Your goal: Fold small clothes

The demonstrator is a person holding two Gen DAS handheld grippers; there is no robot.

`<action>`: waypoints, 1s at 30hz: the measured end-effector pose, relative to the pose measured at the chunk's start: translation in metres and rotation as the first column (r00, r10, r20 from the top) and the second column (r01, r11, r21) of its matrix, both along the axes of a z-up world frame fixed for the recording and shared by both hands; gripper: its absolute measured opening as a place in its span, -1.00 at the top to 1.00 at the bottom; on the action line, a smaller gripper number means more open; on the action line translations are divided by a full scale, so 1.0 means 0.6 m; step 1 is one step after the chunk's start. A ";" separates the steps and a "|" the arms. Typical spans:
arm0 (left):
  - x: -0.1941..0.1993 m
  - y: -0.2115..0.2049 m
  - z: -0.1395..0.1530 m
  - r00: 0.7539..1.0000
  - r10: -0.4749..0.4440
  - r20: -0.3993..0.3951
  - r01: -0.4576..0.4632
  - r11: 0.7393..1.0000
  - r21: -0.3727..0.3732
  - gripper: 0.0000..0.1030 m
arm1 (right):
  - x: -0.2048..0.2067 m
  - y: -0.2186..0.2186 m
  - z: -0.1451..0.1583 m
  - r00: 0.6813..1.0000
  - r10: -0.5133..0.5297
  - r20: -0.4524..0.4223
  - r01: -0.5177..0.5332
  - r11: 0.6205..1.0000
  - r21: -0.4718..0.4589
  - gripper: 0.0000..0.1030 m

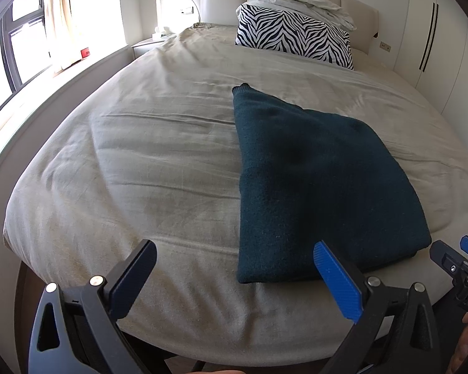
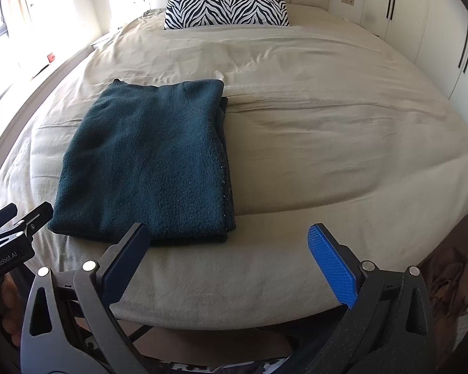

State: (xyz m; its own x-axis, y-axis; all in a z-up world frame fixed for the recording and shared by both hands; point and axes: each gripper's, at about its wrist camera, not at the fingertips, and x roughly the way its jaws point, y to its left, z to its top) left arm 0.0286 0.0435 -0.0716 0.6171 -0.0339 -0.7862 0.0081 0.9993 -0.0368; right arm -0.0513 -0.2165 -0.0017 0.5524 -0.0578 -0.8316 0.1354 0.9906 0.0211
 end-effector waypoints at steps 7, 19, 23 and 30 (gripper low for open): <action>0.000 0.001 0.000 1.000 0.000 -0.001 0.000 1.000 -0.001 -1.00 | -0.001 0.001 -0.002 1.000 0.001 -0.001 -0.001 1.000 0.000 -1.00; 0.000 0.001 0.000 1.000 0.000 -0.001 0.000 1.000 0.000 -1.00 | -0.001 0.002 -0.004 1.000 0.000 -0.003 0.000 1.000 0.001 -1.00; 0.000 0.001 -0.004 1.000 -0.001 -0.003 0.001 1.000 -0.001 -1.00 | -0.002 0.002 -0.005 1.000 -0.002 -0.005 0.002 1.000 0.000 -1.00; -0.001 0.001 -0.005 1.000 -0.001 -0.003 0.001 1.000 -0.001 -1.00 | -0.004 0.000 -0.011 1.000 -0.003 -0.006 0.003 1.000 0.002 -1.00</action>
